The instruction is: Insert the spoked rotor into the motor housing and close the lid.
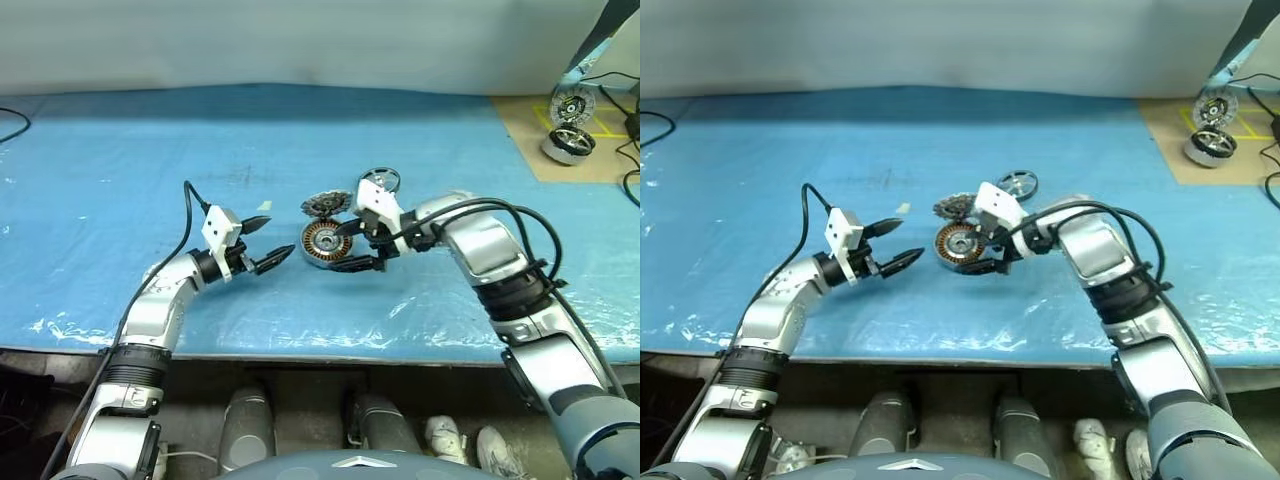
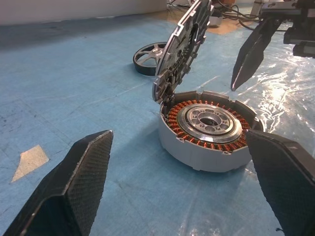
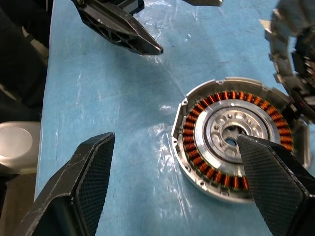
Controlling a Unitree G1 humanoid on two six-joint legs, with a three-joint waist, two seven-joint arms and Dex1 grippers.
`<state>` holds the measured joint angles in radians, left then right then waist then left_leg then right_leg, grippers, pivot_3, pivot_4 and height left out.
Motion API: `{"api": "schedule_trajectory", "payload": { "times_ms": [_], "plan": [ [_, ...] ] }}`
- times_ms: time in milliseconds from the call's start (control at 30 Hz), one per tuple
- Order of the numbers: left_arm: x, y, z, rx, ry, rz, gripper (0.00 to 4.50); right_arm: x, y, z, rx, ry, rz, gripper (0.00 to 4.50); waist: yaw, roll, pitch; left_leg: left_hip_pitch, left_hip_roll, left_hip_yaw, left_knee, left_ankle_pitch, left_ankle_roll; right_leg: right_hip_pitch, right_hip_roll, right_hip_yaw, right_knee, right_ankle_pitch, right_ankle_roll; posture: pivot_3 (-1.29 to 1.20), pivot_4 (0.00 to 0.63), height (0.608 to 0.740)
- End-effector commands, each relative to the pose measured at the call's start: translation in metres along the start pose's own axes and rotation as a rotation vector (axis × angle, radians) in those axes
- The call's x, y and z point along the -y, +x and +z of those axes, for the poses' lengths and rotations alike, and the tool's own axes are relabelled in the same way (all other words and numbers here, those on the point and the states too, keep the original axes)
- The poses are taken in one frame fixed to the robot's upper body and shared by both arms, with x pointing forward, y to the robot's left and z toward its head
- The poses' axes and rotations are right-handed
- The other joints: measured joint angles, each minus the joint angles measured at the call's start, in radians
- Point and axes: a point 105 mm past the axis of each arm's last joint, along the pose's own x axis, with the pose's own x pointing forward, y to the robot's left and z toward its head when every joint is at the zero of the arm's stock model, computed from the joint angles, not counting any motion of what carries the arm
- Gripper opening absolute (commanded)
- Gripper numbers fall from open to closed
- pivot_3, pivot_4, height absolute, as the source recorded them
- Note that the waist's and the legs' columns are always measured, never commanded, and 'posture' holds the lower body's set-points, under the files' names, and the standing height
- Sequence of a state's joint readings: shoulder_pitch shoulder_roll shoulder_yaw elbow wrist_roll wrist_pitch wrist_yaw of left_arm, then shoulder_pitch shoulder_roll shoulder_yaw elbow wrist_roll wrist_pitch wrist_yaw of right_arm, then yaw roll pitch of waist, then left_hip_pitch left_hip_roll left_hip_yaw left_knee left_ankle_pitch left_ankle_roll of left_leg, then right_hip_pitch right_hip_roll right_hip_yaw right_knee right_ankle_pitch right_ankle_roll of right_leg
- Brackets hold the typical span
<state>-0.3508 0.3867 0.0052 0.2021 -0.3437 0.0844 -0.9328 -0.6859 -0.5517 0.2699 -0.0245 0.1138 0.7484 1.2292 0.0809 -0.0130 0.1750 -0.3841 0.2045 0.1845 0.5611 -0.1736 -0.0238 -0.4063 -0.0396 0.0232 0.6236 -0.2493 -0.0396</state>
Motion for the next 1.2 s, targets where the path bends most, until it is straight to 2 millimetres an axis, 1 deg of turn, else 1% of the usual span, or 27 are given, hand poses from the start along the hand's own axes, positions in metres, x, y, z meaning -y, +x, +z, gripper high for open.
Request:
{"api": "schedule_trajectory", "payload": {
  "times_ms": [33,100,200,300,400,467,633,800,1000,1100,1200],
  "plan": [
    [-0.001,0.0,0.013,0.03,0.034,-0.012,4.5,0.006,-0.022,-0.007,0.022,-0.07,-0.121,4.17,0.004,0.0,0.0,0.0,0.0,0.0,0.0,0.0,0.0,0.0,0.0,0.0,0.0,0.0,0.0,0.0,0.15,0.74],
    [0.002,0.001,0.014,0.034,0.038,-0.029,4.5,0.01,-0.033,-0.018,0.051,-0.022,-0.207,4.17,0.01,0.0,0.0,0.0,0.0,0.0,0.0,0.0,0.0,0.0,0.0,0.0,0.0,0.0,0.0,0.0,0.15,0.74],
    [0.009,0.004,0.016,0.037,0.043,-0.064,4.5,0.023,-0.043,-0.035,0.092,0.047,-0.384,4.17,0.011,0.0,0.0,0.001,0.0,0.0,0.001,0.0,0.0,0.0,0.0,0.001,0.0,0.0,0.0,0.0,0.15,0.74],
    [0.014,0.008,0.017,0.037,0.048,-0.097,4.5,0.033,-0.046,-0.049,0.145,0.137,-0.526,4.17,0.009,0.0,0.0,0.001,0.0,0.0,0.001,0.0,0.0,0.0,0.001,0.001,0.0,-0.001,-0.001,0.0,0.15,0.74],
    [0.026,0.012,0.016,0.023,0.068,-0.164,4.5,0.04,-0.044,-0.064,0.184,0.227,-0.63,4.17,0.011,0.0,0.0,0.001,0.0,0.0,0.001,0.0,0.0,0.0,0.0,0.001,0.0,-0.002,-0.003,0.0,0.15,0.74],
    [0.032,0.015,0.015,0.017,0.076,-0.2,4.5,0.039,-0.037,-0.069,0.204,0.263,-0.654,4.17,0.012,0.0,0.0,0.0,-0.001,0.0,0.001,0.0,0.0,0.0,0.0,0.001,0.0,-0.002,-0.003,0.0,0.15,0.74],
    [0.039,0.024,0.018,0.032,0.07,-0.248,4.5,0.043,-0.02,-0.07,0.237,0.3,-0.687,4.17,0.01,0.001,0.0,0.001,-0.001,0.0,0.0,0.0,0.0,0.0,0.0,0.001,0.0,-0.001,-0.001,0.0,0.15,0.74],
    [0.037,0.026,0.015,0.022,0.073,-0.26,4.5,0.051,-0.017,-0.074,0.222,0.29,-0.712,4.17,0.01,0.001,0.0,0.001,-0.001,0.0,0.001,0.0,0.0,0.0,0.0,0.001,0.0,0.0,-0.001,0.0,0.15,0.74],
    [0.033,0.025,0.01,0.013,0.078,-0.256,4.5,0.047,-0.009,-0.082,0.172,0.258,-0.686,4.17,0.01,0.001,0.0,0.001,-0.001,0.0,0.0,0.0,0.0,0.0,0.0,0.001,0.0,0.0,0.0,0.0,0.15,0.74],
    [0.034,0.024,0.008,0.012,0.079,-0.255,4.5,0.045,-0.006,-0.086,0.163,0.26,-0.675,3.6,0.01,0.001,0.0,0.001,-0.001,0.0,0.0,0.0,0.0,0.0,0.0,0.001,0.0,0.0,0.0,0.0,0.15,0.74],
    [0.034,0.023,0.006,0.009,0.079,-0.252,4.5,0.044,-0.004,-0.088,0.158,0.265,-0.669,2.61,0.01,0.001,0.0,0.001,-0.001,0.0,0.001,0.0,0.0,0.001,0.0,0.001,0.0,0.0,0.0,0.0,0.15,0.74]
  ]
}}
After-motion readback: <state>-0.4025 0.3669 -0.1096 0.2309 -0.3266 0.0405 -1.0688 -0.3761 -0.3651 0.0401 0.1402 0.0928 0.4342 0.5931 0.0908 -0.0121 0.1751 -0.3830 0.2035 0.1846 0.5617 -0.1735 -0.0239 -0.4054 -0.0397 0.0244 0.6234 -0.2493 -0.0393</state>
